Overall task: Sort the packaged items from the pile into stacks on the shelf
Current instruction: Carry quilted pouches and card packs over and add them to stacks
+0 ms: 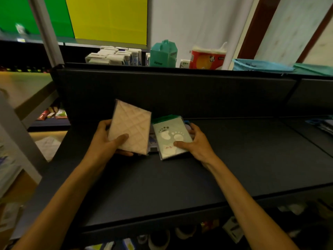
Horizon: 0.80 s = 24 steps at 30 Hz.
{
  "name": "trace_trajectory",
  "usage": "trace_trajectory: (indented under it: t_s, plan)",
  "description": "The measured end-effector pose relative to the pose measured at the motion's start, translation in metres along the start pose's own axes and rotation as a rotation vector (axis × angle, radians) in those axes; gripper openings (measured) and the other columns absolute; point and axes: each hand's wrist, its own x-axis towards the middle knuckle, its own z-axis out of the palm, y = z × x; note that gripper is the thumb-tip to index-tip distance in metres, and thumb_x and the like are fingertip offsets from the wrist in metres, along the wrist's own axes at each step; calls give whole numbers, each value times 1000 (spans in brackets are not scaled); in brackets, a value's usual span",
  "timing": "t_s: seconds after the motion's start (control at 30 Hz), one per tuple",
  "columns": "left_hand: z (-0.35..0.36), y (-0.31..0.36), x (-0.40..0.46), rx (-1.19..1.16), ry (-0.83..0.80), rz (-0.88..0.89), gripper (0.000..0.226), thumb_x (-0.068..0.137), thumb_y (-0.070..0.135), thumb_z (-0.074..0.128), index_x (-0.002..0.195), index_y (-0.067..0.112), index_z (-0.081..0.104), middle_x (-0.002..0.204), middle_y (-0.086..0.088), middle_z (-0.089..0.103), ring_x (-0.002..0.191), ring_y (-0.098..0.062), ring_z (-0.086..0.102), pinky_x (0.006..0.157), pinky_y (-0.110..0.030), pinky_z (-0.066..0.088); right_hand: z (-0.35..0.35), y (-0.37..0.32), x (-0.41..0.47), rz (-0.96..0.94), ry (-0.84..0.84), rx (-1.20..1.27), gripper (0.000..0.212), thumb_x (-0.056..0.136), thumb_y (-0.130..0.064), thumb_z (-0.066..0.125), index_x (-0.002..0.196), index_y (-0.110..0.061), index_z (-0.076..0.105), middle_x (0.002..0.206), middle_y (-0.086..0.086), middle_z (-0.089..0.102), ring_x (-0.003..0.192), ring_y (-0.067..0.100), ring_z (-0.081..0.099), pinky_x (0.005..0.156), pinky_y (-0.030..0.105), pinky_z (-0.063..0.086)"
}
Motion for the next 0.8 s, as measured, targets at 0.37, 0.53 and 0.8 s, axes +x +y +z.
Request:
trace_trajectory:
  t_s: [0.37,0.53,0.8]
  plan:
    - [45,4,-14,-50,-99,63,70,80,7,68,136,32,35,138,-4,45,112,-29,57,57,-36,59,-46,6,-34,-33,55,251,44,89,-8,62,128,-16,44,112,5,62,79,18,70,46,31,54]
    - [98,3,-23,13,-227,173,79,76,7,73,134,44,34,140,-2,41,119,-28,51,66,-49,59,-106,23,-61,-77,148,266,55,89,-6,60,136,-26,40,118,1,60,91,21,69,49,33,55]
    - [241,4,-64,-30,-449,243,82,80,2,67,140,42,28,125,18,41,109,-13,52,59,-39,60,-241,64,-124,-65,379,227,54,91,-9,58,136,-31,41,121,-2,60,92,17,69,52,36,57]
